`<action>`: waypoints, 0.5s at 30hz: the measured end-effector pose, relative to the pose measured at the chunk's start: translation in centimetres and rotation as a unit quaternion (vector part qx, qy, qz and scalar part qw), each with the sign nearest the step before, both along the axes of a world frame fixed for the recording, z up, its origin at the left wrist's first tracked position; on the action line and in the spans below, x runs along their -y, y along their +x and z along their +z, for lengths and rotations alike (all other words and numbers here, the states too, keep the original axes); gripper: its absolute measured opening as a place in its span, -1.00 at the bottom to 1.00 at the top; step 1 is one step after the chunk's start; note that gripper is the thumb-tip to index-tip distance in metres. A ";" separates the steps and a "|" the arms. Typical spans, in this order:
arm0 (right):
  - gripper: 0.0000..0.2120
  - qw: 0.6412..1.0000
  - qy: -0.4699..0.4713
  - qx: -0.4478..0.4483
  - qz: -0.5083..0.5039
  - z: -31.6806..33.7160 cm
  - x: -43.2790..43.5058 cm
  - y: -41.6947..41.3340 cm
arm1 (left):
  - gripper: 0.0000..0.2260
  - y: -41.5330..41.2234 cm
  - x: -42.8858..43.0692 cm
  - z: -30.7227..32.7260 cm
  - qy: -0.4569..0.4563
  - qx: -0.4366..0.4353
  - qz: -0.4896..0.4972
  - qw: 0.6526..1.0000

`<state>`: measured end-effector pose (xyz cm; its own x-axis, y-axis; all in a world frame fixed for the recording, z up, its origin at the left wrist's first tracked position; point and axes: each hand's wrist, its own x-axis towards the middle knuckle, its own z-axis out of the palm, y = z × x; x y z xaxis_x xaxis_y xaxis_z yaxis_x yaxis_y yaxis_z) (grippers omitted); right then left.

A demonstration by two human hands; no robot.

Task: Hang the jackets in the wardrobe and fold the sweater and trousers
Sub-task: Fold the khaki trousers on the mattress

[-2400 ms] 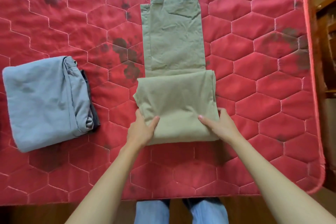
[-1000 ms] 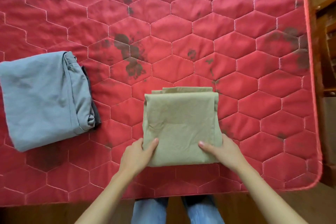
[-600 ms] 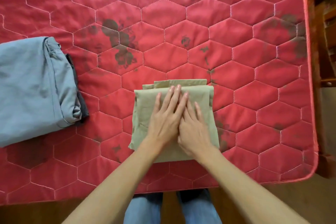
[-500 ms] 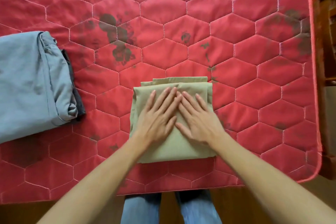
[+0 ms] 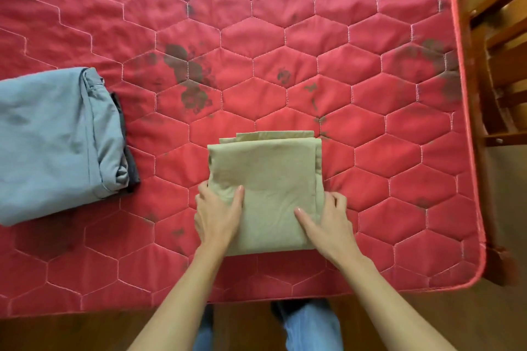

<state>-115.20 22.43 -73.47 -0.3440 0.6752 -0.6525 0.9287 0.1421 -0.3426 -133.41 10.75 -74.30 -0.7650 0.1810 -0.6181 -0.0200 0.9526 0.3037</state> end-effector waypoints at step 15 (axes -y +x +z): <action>-0.65 0.891 -0.299 -0.245 -0.236 6.9 1.5 -14.6 | -0.73 -18.9 6.6 8.9 0.242 0.301 0.062 0.920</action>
